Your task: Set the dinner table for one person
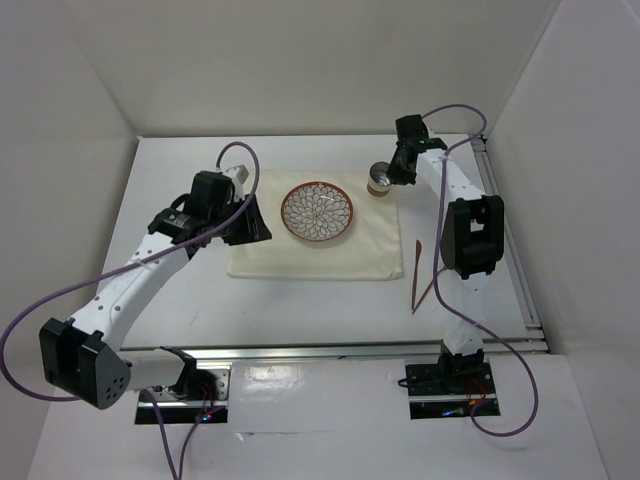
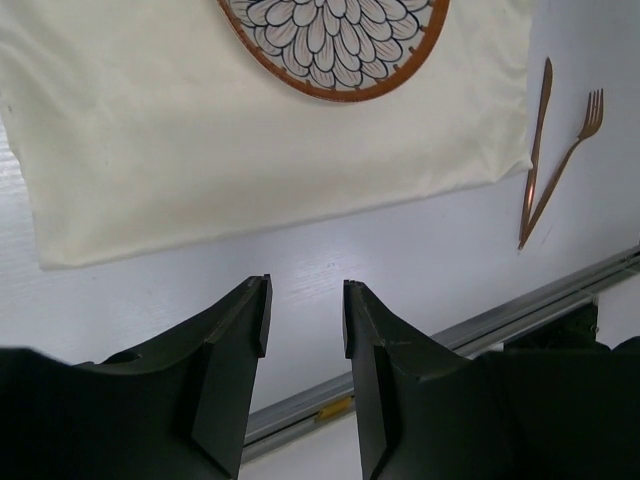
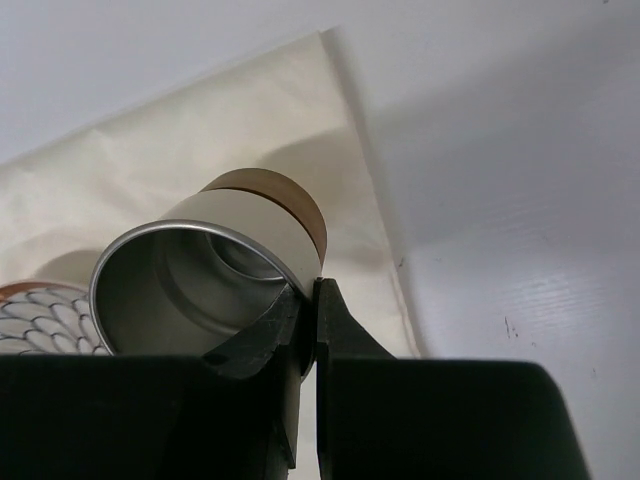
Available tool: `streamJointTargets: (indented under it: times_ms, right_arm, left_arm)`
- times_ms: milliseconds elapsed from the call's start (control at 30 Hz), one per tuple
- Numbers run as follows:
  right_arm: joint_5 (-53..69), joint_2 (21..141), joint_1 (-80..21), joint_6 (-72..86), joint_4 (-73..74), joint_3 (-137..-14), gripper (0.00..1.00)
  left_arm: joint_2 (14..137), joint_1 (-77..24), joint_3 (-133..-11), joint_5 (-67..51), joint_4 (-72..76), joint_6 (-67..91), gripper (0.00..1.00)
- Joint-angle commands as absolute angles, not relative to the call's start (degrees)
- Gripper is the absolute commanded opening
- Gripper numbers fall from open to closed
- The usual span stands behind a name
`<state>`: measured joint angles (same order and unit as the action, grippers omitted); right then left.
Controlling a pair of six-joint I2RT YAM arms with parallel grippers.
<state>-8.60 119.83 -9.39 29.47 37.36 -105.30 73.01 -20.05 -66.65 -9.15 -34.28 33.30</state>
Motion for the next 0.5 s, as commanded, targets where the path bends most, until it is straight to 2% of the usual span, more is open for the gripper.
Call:
streamJointTargets:
  times_ms: [0, 133, 267, 367, 433, 467]
  right_arm:
    - [-10.63, 121.63, -10.20, 29.53, 38.76, -109.86, 0.00]
    - [-11.16, 122.95, -10.20, 29.53, 36.57, -108.46, 0.00]
    - [-10.47, 124.28, -10.20, 29.53, 36.56, -108.46, 0.11]
    - [-9.93, 124.80, -10.20, 29.01, 36.56, -108.98, 0.27]
    - [-8.44, 124.80, -10.20, 28.48, 37.08, -110.30, 0.53]
    - [-7.92, 124.80, -10.20, 28.48, 37.70, -110.82, 0.61]
  left_arm:
    - [69.79, -22.32, -65.92, -7.65, -30.85, 34.45, 0.51]
    - [69.79, -23.46, -65.92, -6.86, -32.70, 34.45, 0.51]
    - [71.02, -24.52, -65.92, -7.64, -33.22, 34.45, 0.51]
    - [72.07, -25.04, -67.50, -8.17, -33.92, 34.45, 0.51]
    - [72.59, -25.57, -69.42, -8.17, -34.45, 34.45, 0.51]
    - [72.60, -25.58, -69.96, -8.17, -35.15, 34.45, 0.51]
